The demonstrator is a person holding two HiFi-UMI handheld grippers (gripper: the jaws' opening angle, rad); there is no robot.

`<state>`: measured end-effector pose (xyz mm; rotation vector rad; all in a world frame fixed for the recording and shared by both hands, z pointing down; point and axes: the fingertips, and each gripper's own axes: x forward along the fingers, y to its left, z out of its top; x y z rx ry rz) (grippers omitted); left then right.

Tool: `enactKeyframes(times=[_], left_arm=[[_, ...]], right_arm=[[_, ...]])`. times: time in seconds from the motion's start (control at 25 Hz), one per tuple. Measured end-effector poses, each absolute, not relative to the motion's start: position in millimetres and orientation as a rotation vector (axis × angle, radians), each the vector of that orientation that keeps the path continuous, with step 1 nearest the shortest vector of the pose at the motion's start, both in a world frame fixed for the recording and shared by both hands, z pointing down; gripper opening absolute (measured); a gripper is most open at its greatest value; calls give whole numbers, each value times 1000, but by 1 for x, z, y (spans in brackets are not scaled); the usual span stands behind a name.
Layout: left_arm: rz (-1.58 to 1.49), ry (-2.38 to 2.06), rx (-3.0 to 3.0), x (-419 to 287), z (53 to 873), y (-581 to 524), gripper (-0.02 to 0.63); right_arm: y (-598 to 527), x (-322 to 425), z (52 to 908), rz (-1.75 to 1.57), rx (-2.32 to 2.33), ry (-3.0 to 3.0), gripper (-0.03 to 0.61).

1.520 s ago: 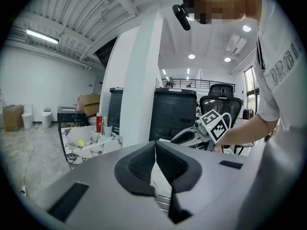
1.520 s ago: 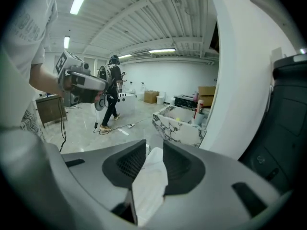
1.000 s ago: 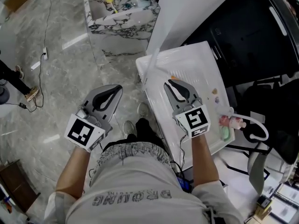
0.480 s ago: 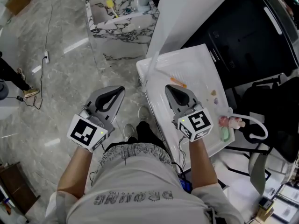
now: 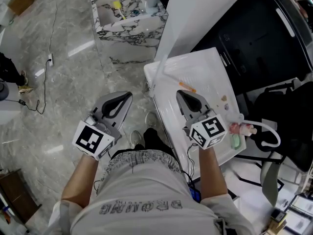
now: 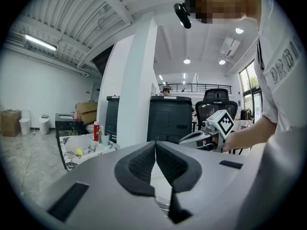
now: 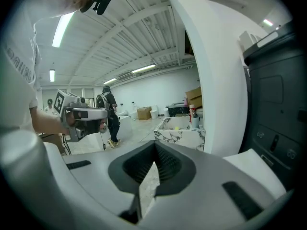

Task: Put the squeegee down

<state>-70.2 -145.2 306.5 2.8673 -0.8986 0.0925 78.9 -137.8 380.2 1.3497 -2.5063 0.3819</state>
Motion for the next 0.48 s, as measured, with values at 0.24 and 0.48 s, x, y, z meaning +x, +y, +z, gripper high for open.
enactKeyframes(times=[0.24,0.48], left_arm=[[88,-903,2873,-65,302,-143,20],[93,-910,2869,-64,303,-140,20]], right_arm=[[-135,76,373,371,1326,-2544,5],[-133,74,368,365,1313,-2562,5]])
